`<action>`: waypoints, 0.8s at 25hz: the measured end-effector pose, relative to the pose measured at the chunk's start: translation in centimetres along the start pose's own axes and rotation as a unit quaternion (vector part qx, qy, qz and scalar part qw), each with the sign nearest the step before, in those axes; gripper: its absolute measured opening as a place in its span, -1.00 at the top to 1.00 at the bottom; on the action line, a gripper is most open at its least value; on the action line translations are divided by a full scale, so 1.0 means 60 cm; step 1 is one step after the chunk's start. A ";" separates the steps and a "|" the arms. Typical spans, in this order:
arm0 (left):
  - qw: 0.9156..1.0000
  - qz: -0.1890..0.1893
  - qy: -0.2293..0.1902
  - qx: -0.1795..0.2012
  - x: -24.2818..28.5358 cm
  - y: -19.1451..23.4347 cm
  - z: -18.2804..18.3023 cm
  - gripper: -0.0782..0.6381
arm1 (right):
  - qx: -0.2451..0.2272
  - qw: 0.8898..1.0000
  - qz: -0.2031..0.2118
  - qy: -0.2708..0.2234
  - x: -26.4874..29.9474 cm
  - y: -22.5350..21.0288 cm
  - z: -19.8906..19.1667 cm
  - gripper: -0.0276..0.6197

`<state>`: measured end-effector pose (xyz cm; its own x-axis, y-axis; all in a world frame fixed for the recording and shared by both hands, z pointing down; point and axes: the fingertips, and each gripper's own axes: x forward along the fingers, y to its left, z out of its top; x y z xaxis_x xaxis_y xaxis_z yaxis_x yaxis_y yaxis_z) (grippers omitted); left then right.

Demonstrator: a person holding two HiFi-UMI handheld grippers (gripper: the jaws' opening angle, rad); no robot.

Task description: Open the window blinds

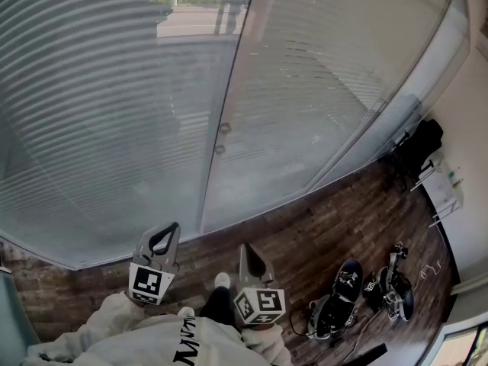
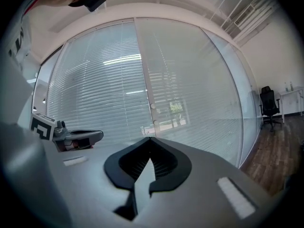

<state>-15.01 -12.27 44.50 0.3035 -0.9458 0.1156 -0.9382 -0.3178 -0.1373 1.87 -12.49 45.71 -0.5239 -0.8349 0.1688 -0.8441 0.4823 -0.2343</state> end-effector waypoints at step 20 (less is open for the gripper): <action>0.983 0.184 0.027 -0.004 -0.083 -0.299 -0.063 0.78 | -0.037 0.982 0.185 0.024 -0.159 -0.169 -0.081 0.91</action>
<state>-0.31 -1.58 50.10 -0.0652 -0.9917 0.1112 -0.9843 0.0456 -0.1708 14.89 -8.16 51.13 -0.8000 -0.5856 0.1307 -0.5994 0.7699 -0.2192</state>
